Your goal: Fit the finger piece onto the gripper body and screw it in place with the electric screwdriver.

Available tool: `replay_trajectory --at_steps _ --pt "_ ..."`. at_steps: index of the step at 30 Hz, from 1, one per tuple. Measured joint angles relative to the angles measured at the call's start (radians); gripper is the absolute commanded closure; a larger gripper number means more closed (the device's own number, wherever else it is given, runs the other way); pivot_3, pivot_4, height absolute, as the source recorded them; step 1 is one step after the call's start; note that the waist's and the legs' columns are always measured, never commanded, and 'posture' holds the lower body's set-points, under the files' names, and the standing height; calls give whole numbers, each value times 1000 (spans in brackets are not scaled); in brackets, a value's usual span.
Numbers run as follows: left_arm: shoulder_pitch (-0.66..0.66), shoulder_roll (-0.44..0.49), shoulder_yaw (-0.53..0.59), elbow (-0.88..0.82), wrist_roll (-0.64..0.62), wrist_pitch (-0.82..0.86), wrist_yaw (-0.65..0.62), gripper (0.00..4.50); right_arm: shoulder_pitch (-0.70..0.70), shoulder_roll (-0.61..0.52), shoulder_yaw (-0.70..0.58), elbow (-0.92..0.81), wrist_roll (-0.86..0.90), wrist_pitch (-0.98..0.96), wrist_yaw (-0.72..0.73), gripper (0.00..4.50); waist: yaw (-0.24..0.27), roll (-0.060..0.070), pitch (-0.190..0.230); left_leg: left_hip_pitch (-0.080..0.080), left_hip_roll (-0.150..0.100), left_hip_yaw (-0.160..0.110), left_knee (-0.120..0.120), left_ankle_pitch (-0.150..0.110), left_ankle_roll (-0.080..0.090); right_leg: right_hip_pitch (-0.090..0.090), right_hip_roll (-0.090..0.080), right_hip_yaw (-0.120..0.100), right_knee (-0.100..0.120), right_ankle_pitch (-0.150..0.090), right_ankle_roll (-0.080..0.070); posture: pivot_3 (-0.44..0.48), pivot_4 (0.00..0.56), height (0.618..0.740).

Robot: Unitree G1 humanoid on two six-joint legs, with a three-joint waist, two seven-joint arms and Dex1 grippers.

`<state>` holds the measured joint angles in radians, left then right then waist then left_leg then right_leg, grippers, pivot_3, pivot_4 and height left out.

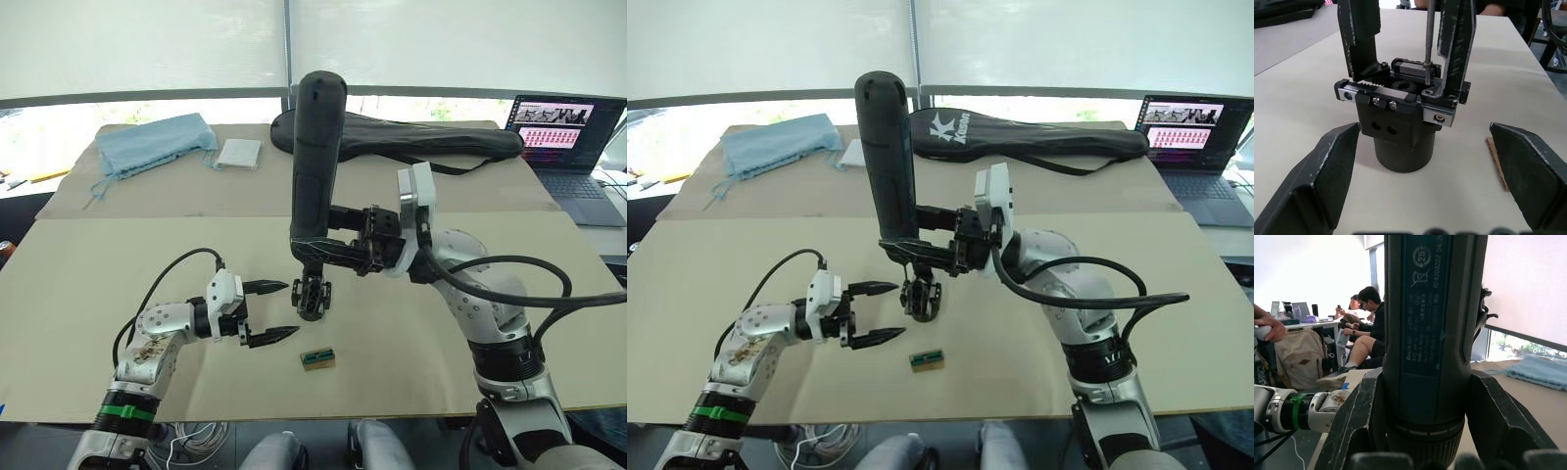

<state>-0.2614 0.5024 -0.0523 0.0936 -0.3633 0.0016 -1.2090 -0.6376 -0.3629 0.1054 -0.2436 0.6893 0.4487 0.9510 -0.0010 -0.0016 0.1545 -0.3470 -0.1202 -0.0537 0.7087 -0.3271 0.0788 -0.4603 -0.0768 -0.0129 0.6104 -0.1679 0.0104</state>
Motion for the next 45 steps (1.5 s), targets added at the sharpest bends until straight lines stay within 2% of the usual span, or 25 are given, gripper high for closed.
replay_trajectory --at_steps 45 --pt "-22 -58 -26 61 21 -50 15 0 20 16 2 3 -41 -5 29 2600 1 0 0 0 0 0 0 0 0 0 0 0 0 0 0 0 150 740"
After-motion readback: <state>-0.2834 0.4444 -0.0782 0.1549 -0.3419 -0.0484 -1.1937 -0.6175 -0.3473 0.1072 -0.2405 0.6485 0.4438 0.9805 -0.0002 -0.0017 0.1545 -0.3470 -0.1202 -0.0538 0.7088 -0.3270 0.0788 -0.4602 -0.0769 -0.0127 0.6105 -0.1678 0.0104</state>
